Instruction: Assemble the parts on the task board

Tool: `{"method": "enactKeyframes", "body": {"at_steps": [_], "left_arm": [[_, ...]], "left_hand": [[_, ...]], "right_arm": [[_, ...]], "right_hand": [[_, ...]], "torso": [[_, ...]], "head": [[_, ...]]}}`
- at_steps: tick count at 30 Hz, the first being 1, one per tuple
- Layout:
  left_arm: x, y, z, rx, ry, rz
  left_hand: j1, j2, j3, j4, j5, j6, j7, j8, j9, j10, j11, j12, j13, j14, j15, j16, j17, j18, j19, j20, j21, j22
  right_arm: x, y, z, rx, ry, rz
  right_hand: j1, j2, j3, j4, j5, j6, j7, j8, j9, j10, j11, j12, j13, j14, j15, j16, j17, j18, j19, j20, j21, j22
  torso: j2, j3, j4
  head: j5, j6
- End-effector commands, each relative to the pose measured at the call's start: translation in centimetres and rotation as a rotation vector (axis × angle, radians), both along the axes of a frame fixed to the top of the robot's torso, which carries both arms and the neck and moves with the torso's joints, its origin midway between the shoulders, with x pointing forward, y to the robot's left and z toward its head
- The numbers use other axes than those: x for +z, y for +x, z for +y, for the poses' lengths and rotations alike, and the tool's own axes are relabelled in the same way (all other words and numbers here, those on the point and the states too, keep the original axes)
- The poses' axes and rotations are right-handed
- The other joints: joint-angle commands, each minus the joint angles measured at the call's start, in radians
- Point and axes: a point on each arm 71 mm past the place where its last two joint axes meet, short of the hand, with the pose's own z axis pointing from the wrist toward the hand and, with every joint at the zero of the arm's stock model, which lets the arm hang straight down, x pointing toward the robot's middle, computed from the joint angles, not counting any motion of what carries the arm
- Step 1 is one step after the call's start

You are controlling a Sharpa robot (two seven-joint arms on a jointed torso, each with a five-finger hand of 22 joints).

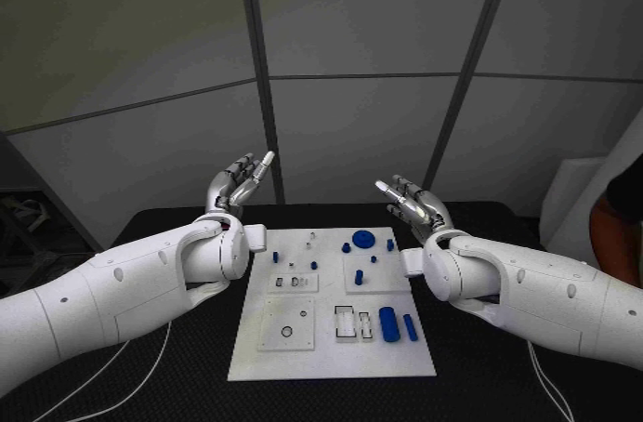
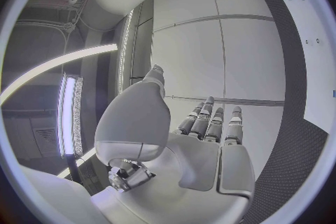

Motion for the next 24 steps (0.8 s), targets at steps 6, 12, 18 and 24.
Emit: {"method": "enactKeyframes", "body": {"at_steps": [6, 12, 18, 24], "left_arm": [[0.5, 0.5, -0.2, -0.047, -0.073, -0.037], [0.5, 0.4, 1.3, -0.043, -0.076, -0.026], [0.7, 0.0, 1.9, -0.050, -0.078, -0.023], [1.2, -0.8, 2.4, -0.062, -0.082, -0.025]], "left_hand": [[0.056, 0.001, 0.001, 0.017, 0.011, 0.015, 0.011, 0.005, 0.003, 0.021, 0.008, 0.012, 0.003, 0.012, 0.008, 0.007, 0.002, -0.013, 0.006, 0.014, 0.007, 0.003], [0.059, 0.008, 0.002, 0.016, 0.010, 0.017, 0.018, 0.005, 0.003, 0.022, 0.014, 0.016, 0.004, 0.016, 0.014, 0.008, 0.003, -0.012, 0.008, 0.013, 0.009, 0.004], [0.067, 0.014, 0.003, 0.014, 0.012, 0.023, 0.027, 0.006, 0.004, 0.030, 0.023, 0.024, 0.005, 0.023, 0.022, 0.009, 0.004, -0.012, 0.010, 0.014, 0.012, 0.006], [0.077, 0.021, 0.004, 0.013, 0.014, 0.034, 0.036, 0.008, 0.005, 0.044, 0.033, 0.035, 0.006, 0.034, 0.030, 0.010, 0.005, -0.012, 0.015, 0.015, 0.017, 0.009]], "right_arm": [[-0.2, 0.9, 1.3, 0.234, -0.026, 0.048], [0.8, 2.0, -2.2, 0.137, -0.292, -0.137], [1.9, 2.9, -2.6, 0.140, -0.426, -0.222], [3.7, 3.9, -2.3, 0.183, -0.560, -0.299]], "right_hand": [[0.198, 0.007, 0.029, -0.094, 0.009, 0.278, 0.113, 0.057, 0.029, 0.295, 0.054, 0.048, 0.027, 0.271, 0.047, 0.048, 0.026, 0.026, 0.149, 0.025, 0.099, 0.047], [0.278, 0.001, 0.042, -0.160, 0.010, 0.609, 0.123, 0.131, 0.060, 0.699, 0.065, 0.118, 0.054, 0.676, 0.064, 0.130, 0.056, 0.009, 0.452, 0.023, 0.263, 0.119], [0.311, -0.001, 0.060, -0.206, 0.012, 0.728, 0.093, 0.135, 0.054, 0.810, 0.033, 0.110, 0.045, 0.812, 0.027, 0.144, 0.052, 0.035, 0.567, 0.010, 0.323, 0.132], [0.311, -0.003, 0.079, -0.244, 0.013, 0.783, 0.073, 0.118, 0.046, 0.894, 0.007, 0.089, 0.044, 0.923, -0.010, 0.150, 0.056, 0.034, 0.657, -0.027, 0.382, 0.150]], "torso": [[0.000, -0.0002, -0.0003], [0.001, -0.0025, 0.0026], [0.005, -0.0027, 0.0014], [0.018, -0.0041, 0.0055]], "head": [[0.000, 0.000], [-0.004, -0.019], [0.001, -0.023], [-0.003, -0.021]]}}
